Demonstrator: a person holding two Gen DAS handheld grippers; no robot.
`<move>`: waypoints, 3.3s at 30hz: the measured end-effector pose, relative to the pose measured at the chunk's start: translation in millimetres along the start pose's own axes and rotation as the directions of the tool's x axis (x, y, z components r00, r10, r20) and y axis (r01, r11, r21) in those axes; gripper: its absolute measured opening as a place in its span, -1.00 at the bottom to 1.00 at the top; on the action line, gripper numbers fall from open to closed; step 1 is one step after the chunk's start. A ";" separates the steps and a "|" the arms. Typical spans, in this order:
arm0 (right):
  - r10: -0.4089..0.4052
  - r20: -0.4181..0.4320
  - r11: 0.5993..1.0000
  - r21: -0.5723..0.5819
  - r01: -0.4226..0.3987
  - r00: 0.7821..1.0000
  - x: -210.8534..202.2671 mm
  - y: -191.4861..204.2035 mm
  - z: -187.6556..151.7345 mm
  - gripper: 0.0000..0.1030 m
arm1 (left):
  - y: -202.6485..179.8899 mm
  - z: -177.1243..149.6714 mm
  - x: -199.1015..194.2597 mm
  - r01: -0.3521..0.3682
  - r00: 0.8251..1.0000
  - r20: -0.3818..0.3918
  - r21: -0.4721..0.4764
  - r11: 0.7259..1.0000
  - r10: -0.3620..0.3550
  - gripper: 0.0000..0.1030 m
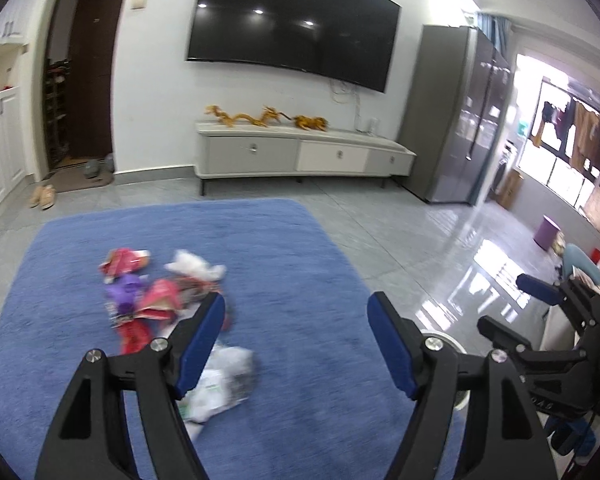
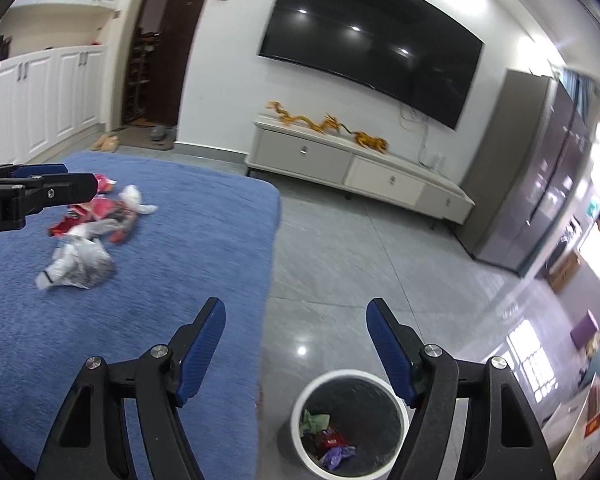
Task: Collect trash
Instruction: 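Move both tools back to the remaining wrappers on the rug, then grasp the white plastic bag with left tool while right tool grasps the red-clear wrapper, then carry both held items over the trash bin and release the right tool's wrapper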
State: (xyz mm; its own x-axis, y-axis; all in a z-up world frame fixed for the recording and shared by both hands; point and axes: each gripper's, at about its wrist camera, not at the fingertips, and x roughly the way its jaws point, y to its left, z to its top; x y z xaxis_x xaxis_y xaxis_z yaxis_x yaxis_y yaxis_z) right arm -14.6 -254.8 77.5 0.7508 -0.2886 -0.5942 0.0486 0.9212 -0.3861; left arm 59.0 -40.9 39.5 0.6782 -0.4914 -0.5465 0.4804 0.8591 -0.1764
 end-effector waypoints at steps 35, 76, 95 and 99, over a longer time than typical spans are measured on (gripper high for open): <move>0.553 -0.137 0.831 0.162 -0.532 0.822 169.9 116.2 66.6 0.02 | 110.3 -78.5 76.6 0.161 0.940 -0.277 -0.157 0.974 -0.200 -0.29; 0.483 -0.055 0.876 0.012 -0.483 0.874 122.6 96.2 50.0 -0.73 | 54.5 -66.1 76.5 0.115 0.953 -0.276 -0.057 0.992 -0.126 -0.81; 0.190 -0.047 0.972 0.147 -0.182 0.981 47.0 -45.3 -37.3 -0.73 | -62.8 -42.3 56.4 0.263 0.933 -0.266 0.046 0.964 -0.242 -0.82; 0.123 -0.119 0.976 0.195 -0.099 0.985 52.6 -80.3 -69.6 -0.73 | -104.7 -38.3 82.1 0.328 0.907 -0.309 0.085 0.941 -0.288 -0.82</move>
State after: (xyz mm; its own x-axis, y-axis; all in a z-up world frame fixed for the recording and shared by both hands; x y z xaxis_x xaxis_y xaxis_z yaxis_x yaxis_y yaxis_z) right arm -24.9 -362.1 28.1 0.6676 -0.2018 -0.7166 0.1020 0.9783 -0.1805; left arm 43.1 -165.6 -18.3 0.3050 -0.6487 -0.6973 0.7217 0.6351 -0.2752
